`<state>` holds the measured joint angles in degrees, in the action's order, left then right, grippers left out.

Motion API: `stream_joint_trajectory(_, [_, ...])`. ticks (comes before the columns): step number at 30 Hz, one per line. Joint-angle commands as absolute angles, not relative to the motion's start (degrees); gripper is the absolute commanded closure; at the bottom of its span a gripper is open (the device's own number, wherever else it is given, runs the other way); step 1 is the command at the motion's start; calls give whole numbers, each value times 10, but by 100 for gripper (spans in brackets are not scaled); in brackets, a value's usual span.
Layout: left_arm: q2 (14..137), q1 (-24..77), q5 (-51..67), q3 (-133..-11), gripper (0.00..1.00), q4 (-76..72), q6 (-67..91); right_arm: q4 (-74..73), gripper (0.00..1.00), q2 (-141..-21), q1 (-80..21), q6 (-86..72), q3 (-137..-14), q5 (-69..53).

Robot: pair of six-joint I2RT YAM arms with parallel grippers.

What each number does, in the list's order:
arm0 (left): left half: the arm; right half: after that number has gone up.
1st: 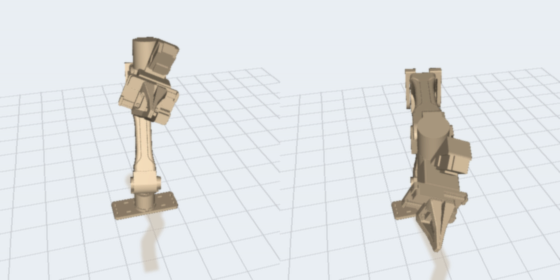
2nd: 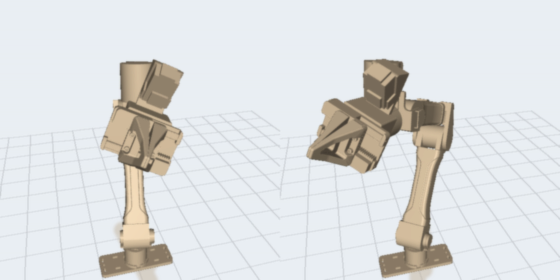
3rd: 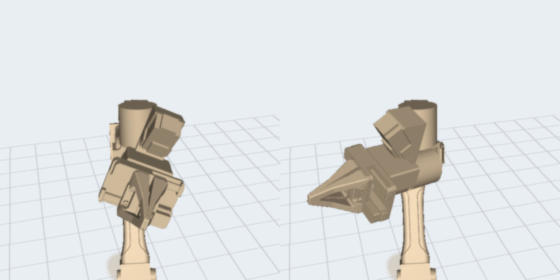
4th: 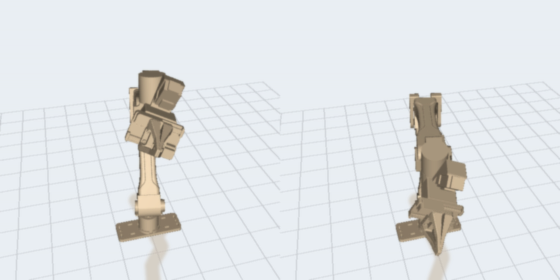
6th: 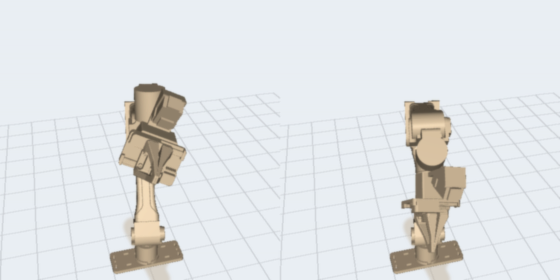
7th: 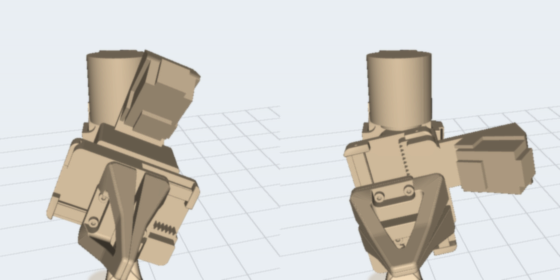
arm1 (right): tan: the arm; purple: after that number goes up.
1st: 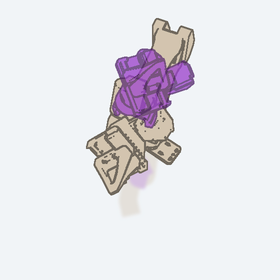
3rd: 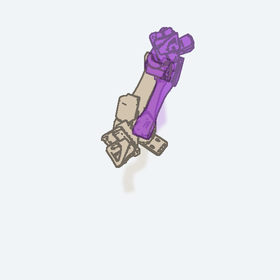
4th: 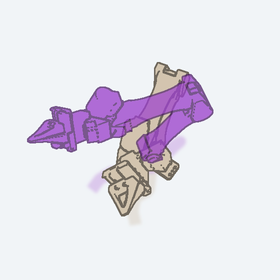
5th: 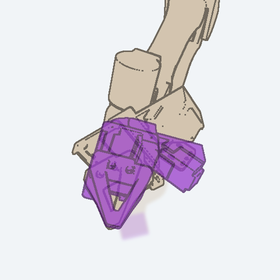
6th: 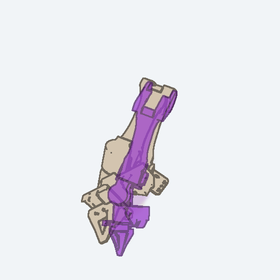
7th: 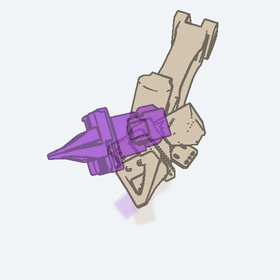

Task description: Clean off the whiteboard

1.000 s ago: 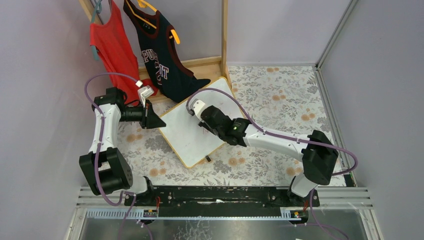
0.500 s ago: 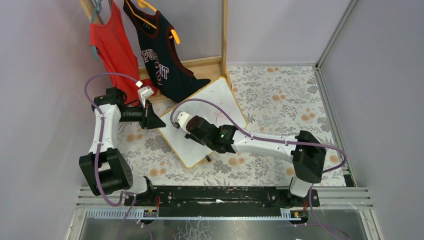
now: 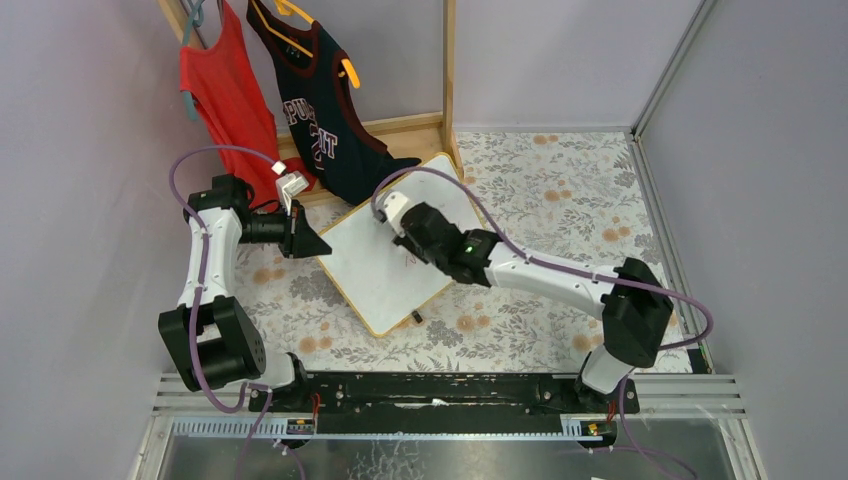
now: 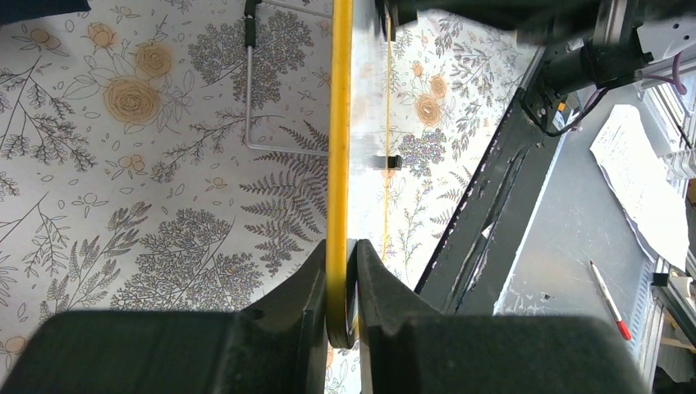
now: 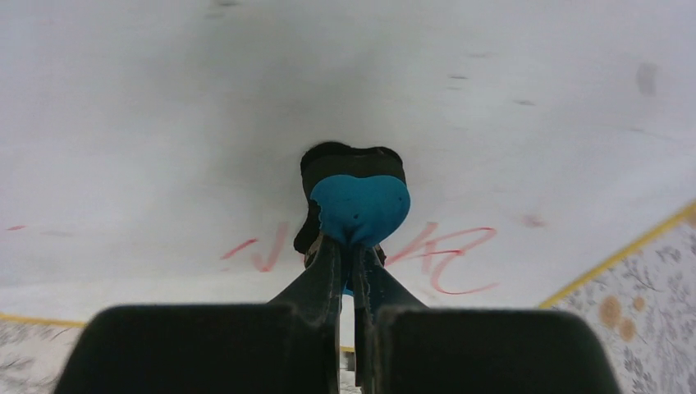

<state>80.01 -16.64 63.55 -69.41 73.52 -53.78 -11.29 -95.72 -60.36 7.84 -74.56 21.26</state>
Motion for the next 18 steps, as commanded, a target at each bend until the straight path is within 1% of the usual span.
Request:
stream_joint_trajectory(1, [806, -161, 554, -698, 100, 737, -569, -49, 100, -920, -540, 100, -734, 252])
stream_joint_trajectory(5, [806, -161, 550, -695, 100, 737, -569, -44, 100, -909, -526, 103, -730, 250])
stream_joint_trajectory(11, [804, -161, 548, -694, 100, 737, -569, -63, 100, -907, -526, 80, -728, 203])
stream_joint_trajectory(18, [807, -161, 551, -695, 100, 736, -567, -76, 100, -907, -566, 66, -713, 175])
